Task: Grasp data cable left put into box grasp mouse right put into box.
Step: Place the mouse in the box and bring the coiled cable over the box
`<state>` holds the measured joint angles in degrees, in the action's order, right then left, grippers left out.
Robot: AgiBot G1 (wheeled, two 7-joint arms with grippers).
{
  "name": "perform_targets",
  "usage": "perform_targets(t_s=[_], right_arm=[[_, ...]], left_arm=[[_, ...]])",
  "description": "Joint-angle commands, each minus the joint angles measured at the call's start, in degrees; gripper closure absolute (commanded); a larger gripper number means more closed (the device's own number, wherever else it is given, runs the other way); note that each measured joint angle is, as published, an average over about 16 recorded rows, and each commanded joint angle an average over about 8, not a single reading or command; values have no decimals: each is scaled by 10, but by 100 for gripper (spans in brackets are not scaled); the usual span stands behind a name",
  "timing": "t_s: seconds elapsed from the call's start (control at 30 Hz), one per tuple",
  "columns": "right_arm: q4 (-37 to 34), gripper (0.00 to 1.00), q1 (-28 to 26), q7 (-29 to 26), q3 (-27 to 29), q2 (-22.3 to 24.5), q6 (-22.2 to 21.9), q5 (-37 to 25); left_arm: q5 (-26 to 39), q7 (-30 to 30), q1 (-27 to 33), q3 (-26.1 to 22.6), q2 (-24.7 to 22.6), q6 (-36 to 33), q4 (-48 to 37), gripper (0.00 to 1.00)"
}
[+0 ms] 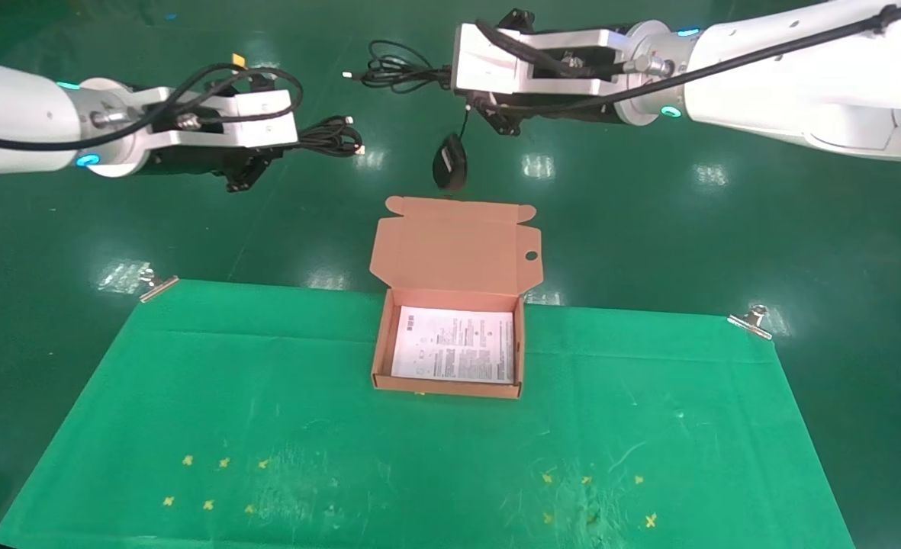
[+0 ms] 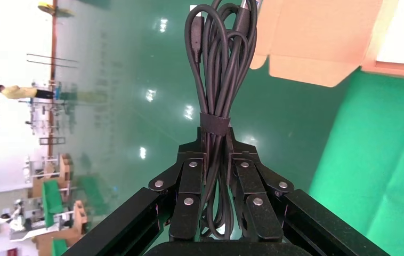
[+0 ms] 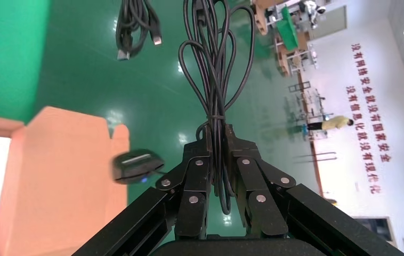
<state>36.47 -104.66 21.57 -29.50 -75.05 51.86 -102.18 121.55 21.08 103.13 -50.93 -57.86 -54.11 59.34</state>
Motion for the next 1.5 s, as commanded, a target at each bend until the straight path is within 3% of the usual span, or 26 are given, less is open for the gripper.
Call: perform_targets(t_s=[0.03,0.83,1.5], right_arm=[[-1,100,1,4,-2,-3,2,-1],[6,100,85,-14,-83,-28,-36,12],[13,100,110,-59,-209,-30,-85,96]], left_arm=[[-1,0,-2,-1,1,-1,-1,100],[95,167,-46,-32,58,-122,76,100],[109,194,-53,-33,65,-132,107,100]])
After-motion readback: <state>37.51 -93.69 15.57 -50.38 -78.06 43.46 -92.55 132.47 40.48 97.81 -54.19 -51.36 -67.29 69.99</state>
